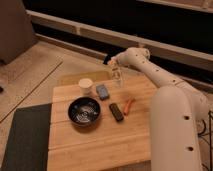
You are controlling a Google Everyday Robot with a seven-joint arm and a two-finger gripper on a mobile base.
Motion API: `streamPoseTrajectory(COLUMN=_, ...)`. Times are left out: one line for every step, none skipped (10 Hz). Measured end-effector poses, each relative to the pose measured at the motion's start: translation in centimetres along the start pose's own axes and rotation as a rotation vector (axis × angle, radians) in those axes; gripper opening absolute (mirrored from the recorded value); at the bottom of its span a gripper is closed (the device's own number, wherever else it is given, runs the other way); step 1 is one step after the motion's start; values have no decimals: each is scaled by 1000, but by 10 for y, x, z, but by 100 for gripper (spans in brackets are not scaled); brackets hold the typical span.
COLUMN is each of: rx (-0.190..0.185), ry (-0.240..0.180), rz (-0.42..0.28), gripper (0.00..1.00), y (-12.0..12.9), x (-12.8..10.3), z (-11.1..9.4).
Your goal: Stand the bottle upright
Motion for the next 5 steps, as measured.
streamPoseTrajectory(rx=-10, ry=-14, rz=-15, gripper=0, y=1, x=-3, z=4)
streamPoseTrajectory(rx=-47, ry=-75, rz=-22, gripper=0, y=8, x=-17, z=10)
streamPoseTrajectory(rx=-71, ry=-115, rz=-19, gripper=0, y=12, x=-24, z=11)
streamPoseTrajectory(rx=-108, ry=-173, rz=-11, gripper=0, y=16, x=-32, z=9)
streamPoseTrajectory(rx=-161, ry=-246, rz=-1, gripper=0, y=20, x=-40, z=2)
